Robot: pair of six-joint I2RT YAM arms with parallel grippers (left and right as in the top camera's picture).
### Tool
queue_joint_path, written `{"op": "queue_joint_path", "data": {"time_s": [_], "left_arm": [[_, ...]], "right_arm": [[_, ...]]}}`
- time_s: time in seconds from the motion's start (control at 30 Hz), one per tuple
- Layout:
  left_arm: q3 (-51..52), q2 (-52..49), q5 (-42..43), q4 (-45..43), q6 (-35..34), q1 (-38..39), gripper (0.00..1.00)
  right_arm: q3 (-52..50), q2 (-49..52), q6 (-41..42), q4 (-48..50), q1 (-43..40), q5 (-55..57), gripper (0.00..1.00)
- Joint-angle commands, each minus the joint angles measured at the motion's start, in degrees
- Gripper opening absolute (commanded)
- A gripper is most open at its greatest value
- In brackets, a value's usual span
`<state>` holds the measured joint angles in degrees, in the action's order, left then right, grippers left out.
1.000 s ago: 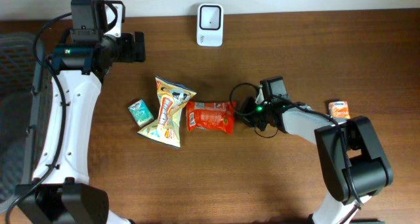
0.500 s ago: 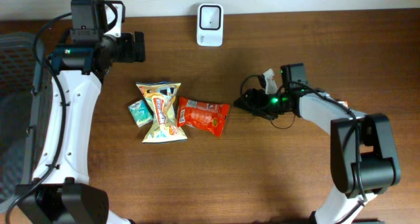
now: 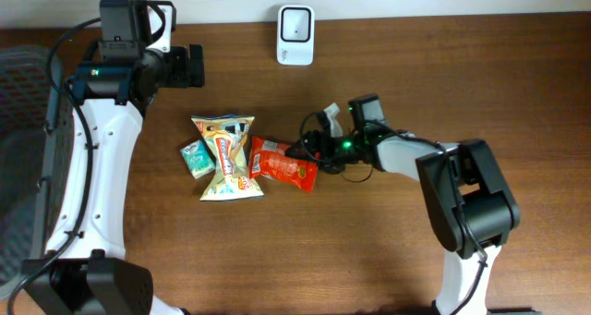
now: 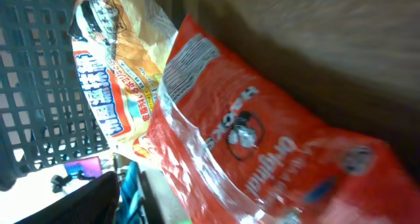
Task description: Scan the item barcode
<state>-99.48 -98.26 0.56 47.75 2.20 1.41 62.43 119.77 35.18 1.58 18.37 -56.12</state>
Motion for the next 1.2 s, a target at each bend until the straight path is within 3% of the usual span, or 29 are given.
{"op": "queue_joint_path", "data": {"time_s": [0.0, 0.17, 0.27, 0.37, 0.63, 0.83, 0.97, 1.17], "left_arm": [[-0.2, -0.3, -0.4, -0.1, 0.9, -0.4, 0.99], [-0.2, -0.3, -0.4, -0.1, 0.9, -0.3, 0.99], [-0.2, -0.3, -0.4, -0.1, 0.9, -0.3, 0.99], [-0.2, -0.3, -0.4, -0.1, 0.9, -0.3, 0.99], [-0.2, -0.3, -0.4, -0.1, 0.9, -0.3, 0.99], [-0.2, -0.3, -0.4, -0.1, 0.9, -0.3, 0.99], [-0.2, -0.3, -0.4, -0.1, 0.9, -0.3, 0.99], [-0.2, -0.3, -0.4, -0.1, 0.9, -0.3, 0.99]], "right_arm": [[-1.9, 4.7, 7.9, -0.8, 3.1, 13.4, 0.80], [-1.9, 4.7, 8.8, 3.0, 4.6, 14.2, 0.64], [-1.9, 4.7, 8.8, 3.9, 4.8, 13.7, 0.32], [-1.9, 4.7, 7.0, 6.4, 4.0, 9.7, 0.15], [-1.7, 3.1, 3.1, 4.7, -2.0, 2.2, 0.04], [-1.3, -8.2, -11.6, -11.6, -8.6, 2.2, 0.04], [0.9, -18.3, -21.9, -22.7, -12.2, -3.6, 0.04], [4.7, -27.3, -22.3, -23.9, -16.4, -17.1, 0.04]]}}
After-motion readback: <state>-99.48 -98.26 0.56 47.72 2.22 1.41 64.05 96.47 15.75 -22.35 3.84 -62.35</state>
